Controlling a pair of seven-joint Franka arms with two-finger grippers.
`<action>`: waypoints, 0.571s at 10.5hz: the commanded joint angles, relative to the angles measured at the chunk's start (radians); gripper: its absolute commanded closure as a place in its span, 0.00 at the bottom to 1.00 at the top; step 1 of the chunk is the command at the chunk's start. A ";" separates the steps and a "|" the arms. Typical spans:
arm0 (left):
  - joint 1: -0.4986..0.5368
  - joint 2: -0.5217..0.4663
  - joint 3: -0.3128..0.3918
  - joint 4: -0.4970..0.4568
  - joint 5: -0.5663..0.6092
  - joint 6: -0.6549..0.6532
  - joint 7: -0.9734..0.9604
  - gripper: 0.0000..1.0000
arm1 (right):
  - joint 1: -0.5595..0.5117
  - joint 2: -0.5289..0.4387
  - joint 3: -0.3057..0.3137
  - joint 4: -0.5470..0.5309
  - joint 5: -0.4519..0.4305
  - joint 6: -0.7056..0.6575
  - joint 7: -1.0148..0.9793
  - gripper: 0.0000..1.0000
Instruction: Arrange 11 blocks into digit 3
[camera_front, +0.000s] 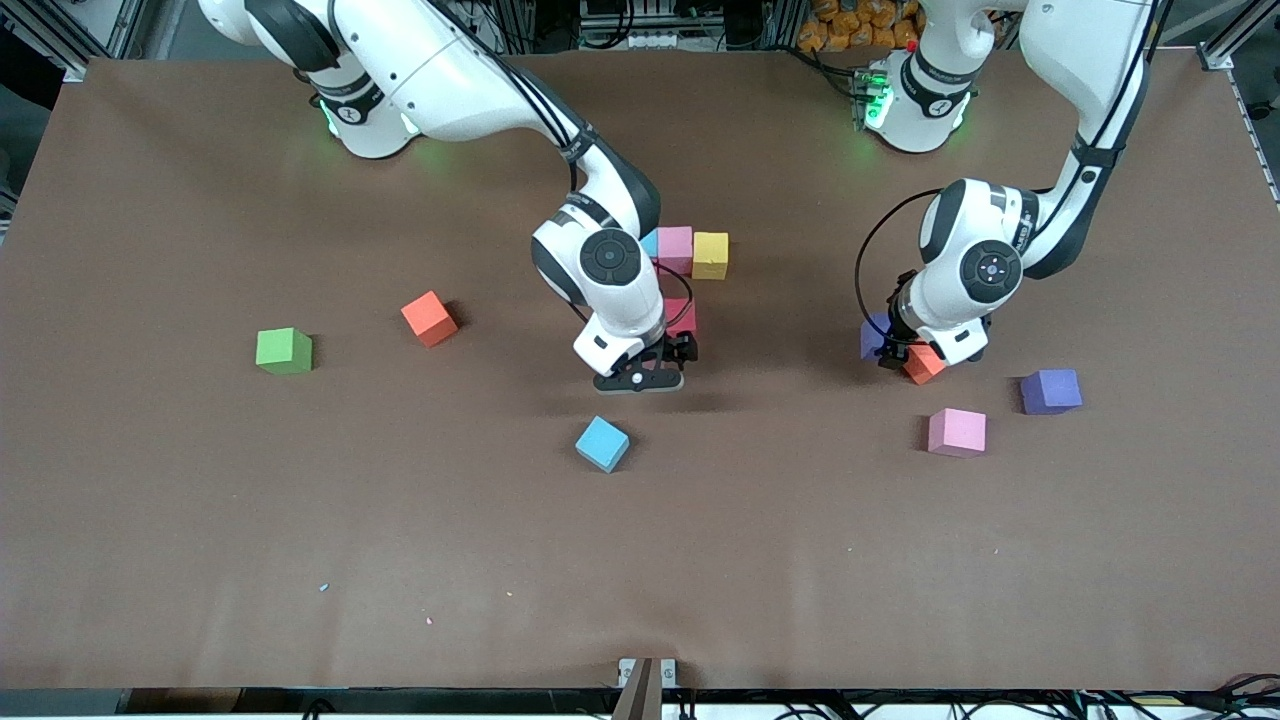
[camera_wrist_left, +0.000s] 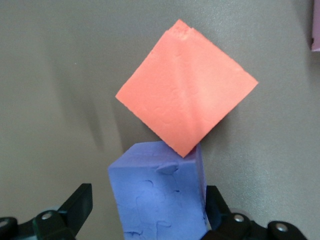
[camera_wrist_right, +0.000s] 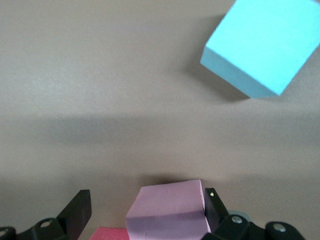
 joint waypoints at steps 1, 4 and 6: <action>-0.015 -0.012 0.014 -0.023 -0.008 0.024 -0.009 0.00 | -0.016 -0.012 0.003 0.006 -0.010 -0.018 -0.041 0.00; -0.015 0.014 0.017 -0.021 0.037 0.039 -0.009 0.00 | -0.028 -0.041 -0.006 0.004 -0.011 -0.102 -0.038 0.00; -0.013 0.020 0.017 -0.014 0.039 0.042 -0.009 0.17 | -0.035 -0.072 -0.015 0.002 -0.011 -0.131 -0.033 0.00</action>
